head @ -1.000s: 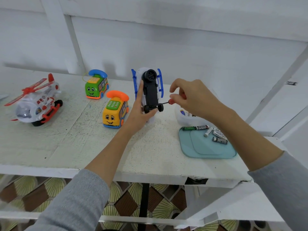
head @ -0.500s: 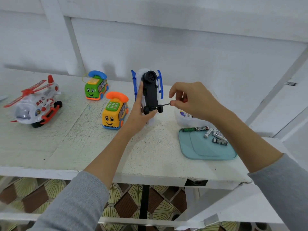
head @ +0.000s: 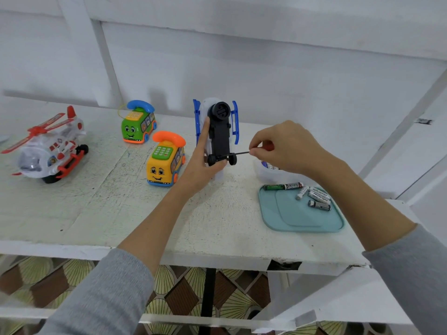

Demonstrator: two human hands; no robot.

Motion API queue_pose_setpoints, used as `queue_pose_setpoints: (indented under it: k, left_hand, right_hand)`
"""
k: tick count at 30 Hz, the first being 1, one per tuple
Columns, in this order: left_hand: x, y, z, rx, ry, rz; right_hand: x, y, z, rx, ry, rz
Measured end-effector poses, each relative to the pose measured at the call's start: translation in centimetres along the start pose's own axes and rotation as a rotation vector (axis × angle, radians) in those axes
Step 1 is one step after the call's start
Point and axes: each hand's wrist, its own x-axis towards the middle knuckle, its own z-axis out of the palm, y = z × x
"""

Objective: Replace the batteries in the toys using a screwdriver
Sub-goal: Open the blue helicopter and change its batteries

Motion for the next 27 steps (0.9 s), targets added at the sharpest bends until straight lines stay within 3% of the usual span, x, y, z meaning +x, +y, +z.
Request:
queue_pose_setpoints:
  k: [7, 17, 27]
  left_hand:
    - [0.0, -0.3, -0.2, 0.01, -0.017, -0.059]
    - [0.3, -0.2, -0.4, -0.022, -0.051, -0.089]
    - [0.3, -0.1, -0.4, -0.035, -0.056, -0.073]
  right_hand:
    - [-0.1, 0.6, 0.6, -0.005, -0.016, 0.02]
    - [-0.4, 1.9, 2.8, 0.189, -0.064, 0.027]
    - [-2.2, 2.4, 7.2, 0.042, 0.164, -0.1]
